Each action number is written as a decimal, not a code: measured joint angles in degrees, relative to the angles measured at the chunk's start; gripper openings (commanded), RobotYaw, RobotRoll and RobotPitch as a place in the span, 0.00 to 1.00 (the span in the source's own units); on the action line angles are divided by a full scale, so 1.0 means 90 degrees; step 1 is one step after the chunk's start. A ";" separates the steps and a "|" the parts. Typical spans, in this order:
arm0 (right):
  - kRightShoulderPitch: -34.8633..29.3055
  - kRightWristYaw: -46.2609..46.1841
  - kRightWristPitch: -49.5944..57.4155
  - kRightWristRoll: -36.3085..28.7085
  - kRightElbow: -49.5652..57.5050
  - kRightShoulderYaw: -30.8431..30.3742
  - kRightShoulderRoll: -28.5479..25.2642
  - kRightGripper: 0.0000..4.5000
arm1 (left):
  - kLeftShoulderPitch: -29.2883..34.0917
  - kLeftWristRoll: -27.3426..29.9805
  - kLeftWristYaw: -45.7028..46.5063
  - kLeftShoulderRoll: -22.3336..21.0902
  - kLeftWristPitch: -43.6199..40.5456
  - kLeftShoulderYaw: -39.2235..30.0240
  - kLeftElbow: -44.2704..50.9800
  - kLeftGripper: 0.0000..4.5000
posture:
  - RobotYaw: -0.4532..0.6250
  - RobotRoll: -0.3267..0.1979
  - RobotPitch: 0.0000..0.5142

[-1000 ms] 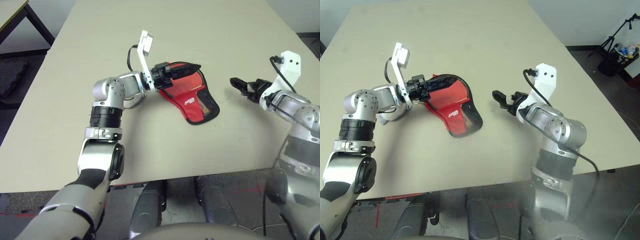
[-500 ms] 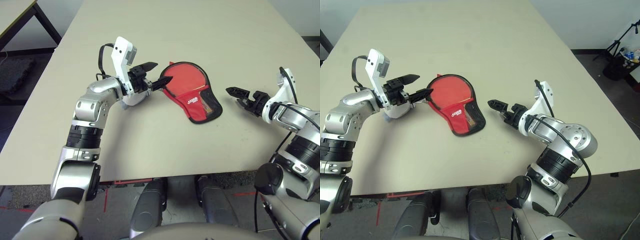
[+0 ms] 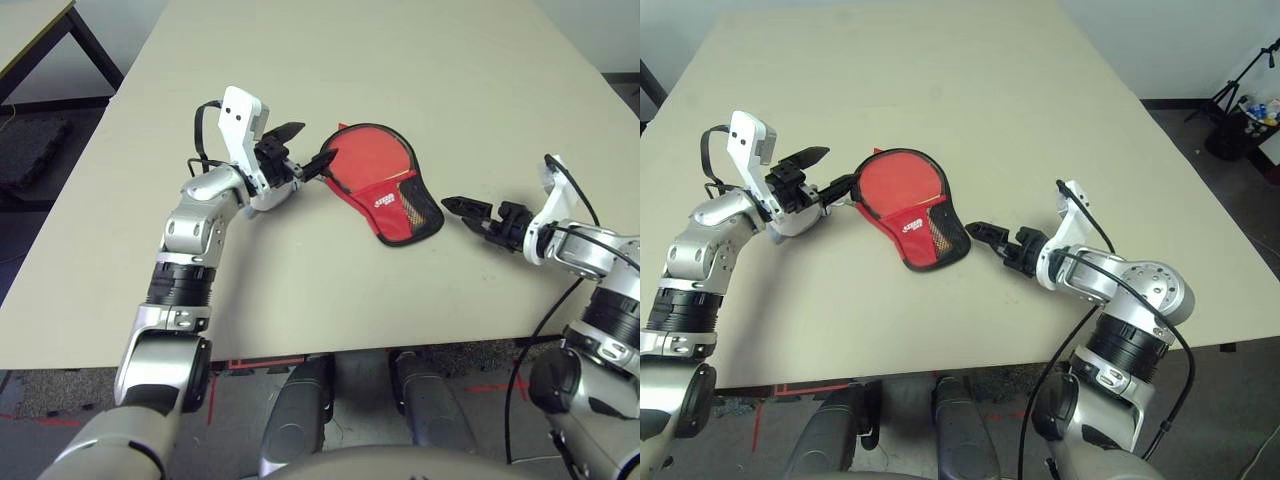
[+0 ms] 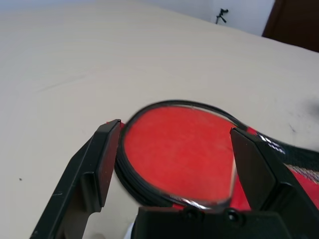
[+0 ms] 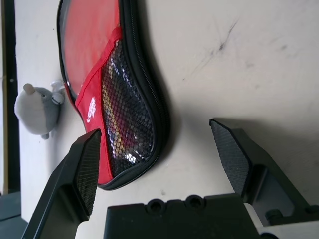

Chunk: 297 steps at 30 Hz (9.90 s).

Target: Store the ping-pong paddle in its case and zip it.

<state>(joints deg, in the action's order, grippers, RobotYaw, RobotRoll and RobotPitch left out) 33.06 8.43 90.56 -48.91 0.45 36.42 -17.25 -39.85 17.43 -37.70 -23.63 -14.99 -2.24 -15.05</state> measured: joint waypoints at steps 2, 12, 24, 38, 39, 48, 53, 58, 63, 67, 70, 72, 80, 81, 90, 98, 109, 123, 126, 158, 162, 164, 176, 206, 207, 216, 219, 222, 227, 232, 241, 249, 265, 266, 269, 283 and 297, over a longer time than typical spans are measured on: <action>0.0002 -0.0016 -0.0001 -0.0104 -0.0074 -0.0039 0.0000 1.00 | -0.0070 -0.0030 0.0051 0.0017 0.0094 -0.0016 -0.0101 1.00 | 0.41 0.62 0.38; 0.0217 -0.0051 -0.0025 -0.0320 -0.0553 -0.0351 0.0152 1.00 | -0.0082 -0.0193 0.0058 0.0112 0.0191 -0.0015 -0.0122 1.00 | 0.42 0.62 0.38; 0.0731 0.0009 -0.0167 0.0302 -0.1088 -0.0465 0.0842 1.00 | -0.0081 -0.0382 0.0357 0.0115 0.0297 -0.0083 -0.0334 1.00 | 0.44 0.62 0.39; 0.0994 0.0415 -0.0636 0.0641 -0.1677 -0.0761 0.1092 1.00 | -0.0081 -0.0385 0.0455 0.0137 0.0355 -0.0162 -0.0365 1.00 | 0.45 0.62 0.38; 0.0997 0.0441 -0.0654 0.0663 -0.1682 -0.0799 0.1092 1.00 | -0.0081 -0.0385 0.0456 0.0137 0.0358 -0.0164 -0.0368 1.00 | 0.45 0.62 0.38; 0.0963 0.0555 -0.0733 0.0779 -0.1823 -0.1100 0.1159 0.45 | -0.0081 -0.0382 0.0503 0.0139 0.0362 -0.0190 -0.0393 1.00 | 0.45 0.62 0.39; 0.0931 0.0634 -0.0600 0.0769 -0.1736 -0.1207 0.1192 0.10 | -0.0073 -0.0381 0.0508 0.0144 0.0362 -0.0199 -0.0399 1.00 | 0.45 0.62 0.39; 0.0888 0.0642 -0.0552 0.0777 -0.1574 -0.1241 0.1191 0.01 | -0.0028 -0.0380 0.0517 0.0217 0.0360 -0.0200 -0.0399 1.00 | 0.45 0.62 0.40; 0.0749 0.0636 -0.0503 0.0781 -0.1321 -0.1238 0.1133 0.01 | 0.0028 -0.0380 0.0517 0.0227 0.0353 -0.0200 -0.0398 1.00 | 0.44 0.62 0.40; 0.0621 0.0618 -0.0407 0.0787 -0.1074 -0.1215 0.1101 0.01 | 0.0042 -0.0380 0.0517 0.0243 0.0345 -0.0199 -0.0396 1.00 | 0.44 0.62 0.40; 0.0327 0.0615 -0.0238 0.0681 -0.0642 -0.1188 0.1001 0.01 | 0.0049 -0.0378 0.0515 0.0266 0.0327 -0.0193 -0.0385 1.00 | 0.43 0.62 0.41; -0.0089 0.0601 -0.0152 0.0351 -0.0109 -0.1227 0.0776 0.01 | 0.0076 -0.0378 0.0516 0.0256 0.0310 -0.0199 -0.0376 1.00 | 0.43 0.62 0.41; -0.1662 -0.0396 -0.0122 -0.1587 0.1515 -0.1231 0.0154 0.01 | 0.0143 -0.0378 0.0519 0.0257 0.0294 -0.0202 -0.0373 1.00 | 0.40 0.62 0.43; -0.1783 -0.0551 -0.0113 -0.1824 0.1604 -0.1207 0.0098 0.01 | 0.0142 -0.0378 0.0518 0.0260 0.0294 -0.0201 -0.0373 1.00 | 0.40 0.62 0.43; -0.2946 -0.2781 -0.0869 -0.5036 0.2052 -0.1516 -0.1043 0.01 | 0.0100 -0.0382 0.0477 0.0277 0.0295 -0.0194 -0.0428 1.00 | 0.37 0.62 0.43; -0.3881 -0.4102 -0.3354 -0.7016 0.2936 -0.2931 -0.2477 0.01 | -0.0003 -0.0396 0.0385 0.0294 0.0331 -0.0178 -0.0616 1.00 | 0.37 0.62 0.44; -0.3654 -0.3930 -0.4062 -0.7055 0.2953 -0.3639 -0.3438 0.23 | -0.0007 -0.0442 0.0371 0.0324 0.0368 -0.0176 -0.0653 1.00 | 0.37 0.62 0.43; -0.1434 -0.2209 -0.2848 -0.6549 0.2487 -0.3655 -0.6124 1.00 | -0.0329 -0.0453 0.0166 0.0034 0.0407 -0.0203 -0.0699 1.00 | 0.37 0.62 0.38; -0.0588 -0.2095 -0.3230 -0.5642 0.2505 -0.3843 -0.5174 1.00 | -0.0475 -0.0456 0.0108 0.0034 0.0430 -0.0195 -0.0826 1.00 | 0.37 0.62 0.37; -0.0314 0.2085 -0.3714 0.1456 0.2274 -0.6186 -0.2651 1.00 | -0.0224 0.0231 -0.3839 -0.3256 -0.3108 0.1057 0.1317 1.00 | 0.41 0.62 0.36; -0.0312 0.2317 -0.3742 0.1751 0.2195 -0.6186 -0.2556 1.00 | -0.0153 -0.0009 -0.3857 -0.3349 -0.2888 0.1209 0.1360 1.00 | 0.41 0.62 0.36; -0.0312 0.2407 -0.3743 0.1844 0.2166 -0.6185 -0.2500 1.00 | -0.0153 -0.0193 -0.3926 -0.3461 -0.2730 0.1332 0.1362 1.00 | 0.41 0.62 0.36; -0.0301 0.2686 -0.3695 0.2341 0.2111 -0.6152 -0.2157 1.00 | 0.0049 -0.0902 -0.4225 -0.3480 -0.2078 0.1929 0.1156 1.00 | 0.40 0.62 0.37; -0.0302 0.3180 -0.3876 0.3282 0.1864 -0.6195 -0.1829 1.00 | -0.1572 -0.2132 -0.3064 -0.1625 0.0078 0.1971 -0.2531 0.05 | 0.39 0.62 0.40; -0.0294 0.3203 -0.3892 0.3306 0.1847 -0.6222 -0.1813 1.00 | -0.1748 -0.2211 -0.2929 -0.1498 0.0220 0.1971 -0.2890 0.05 | 0.39 0.62 0.40; -0.0280 0.3389 -0.3986 0.3470 0.1797 -0.6326 -0.1734 1.00 | -0.3181 -0.2763 -0.1525 -0.0646 0.1477 0.1924 -0.5369 0.05 | 0.40 0.62 0.43; -0.0283 0.3492 -0.4024 0.3477 0.1808 -0.6326 -0.1714 1.00 | -0.3501 -0.2936 -0.1124 -0.0374 0.1753 0.1895 -0.5789 0.05 | 0.39 0.62 0.44; -0.0287 0.3553 -0.4052 0.3499 0.1808 -0.6326 -0.1693 1.00 | -0.3649 -0.3010 -0.0796 -0.0165 0.1888 0.1871 -0.6133 0.05 | 0.39 0.62 0.45; -0.0294 0.3658 -0.4094 0.3526 0.1831 -0.6323 -0.1682 1.00 | -0.3963 -0.3261 -0.0074 0.0279 0.2033 0.1843 -0.6565 0.05 | 0.37 0.62 0.48; -0.0304 0.3662 -0.4115 0.3557 0.1851 -0.6322 -0.1639 1.00 | -0.4103 -0.3474 0.0503 0.0772 0.2131 0.1843 -0.6721 0.05 | 0.36 0.62 0.50; -0.0313 0.3663 -0.4115 0.3618 0.1929 -0.6320 -0.1597 1.00 | -0.4293 -0.3642 0.0970 0.1610 0.2139 0.1772 -0.6856 0.05 | 0.33 0.62 0.50; -0.0308 0.3731 -0.4158 0.3695 0.1962 -0.6309 -0.1598 1.00 | -0.4434 -0.3664 0.0973 0.2342 0.2147 0.1572 -0.6866 0.05 | 0.33 0.62 0.50; -0.0183 0.3924 -0.4286 0.3757 0.1722 -0.6297 -0.1522 1.00 | -0.4465 -0.3679 0.0527 0.2252 0.2283 0.1398 -0.6863 0.26 | 0.38 0.62 0.45; -0.0169 0.3935 -0.4299 0.3763 0.1687 -0.6297 -0.1498 1.00 | -0.4499 -0.3653 0.0369 0.2166 0.2296 0.1359 -0.6861 0.33 | 0.38 0.62 0.45; -0.0131 0.3962 -0.4345 0.3776 0.1598 -0.6298 -0.1454 1.00 | -0.4738 -0.3351 -0.0486 0.1791 0.2290 0.1094 -0.6759 0.55 | 0.39 0.62 0.44; 0.0003 0.4108 -0.4595 0.3822 0.1191 -0.6314 -0.1374 1.00 | -0.4003 -0.3125 -0.3245 0.0453 0.2176 0.1215 -0.5286 1.00 | 0.41 0.62 0.39; 0.0086 0.4107 -0.4752 0.3943 0.0866 -0.6305 -0.1324 1.00 | -0.2120 -0.3171 -0.3308 0.0539 0.1820 0.1932 -0.3310 1.00 | 0.39 0.62 0.38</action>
<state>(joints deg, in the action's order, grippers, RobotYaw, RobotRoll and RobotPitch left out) 33.83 45.39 47.79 -13.43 8.24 -20.32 -29.16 -58.93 -11.11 -67.47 -18.78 1.39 15.15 -44.84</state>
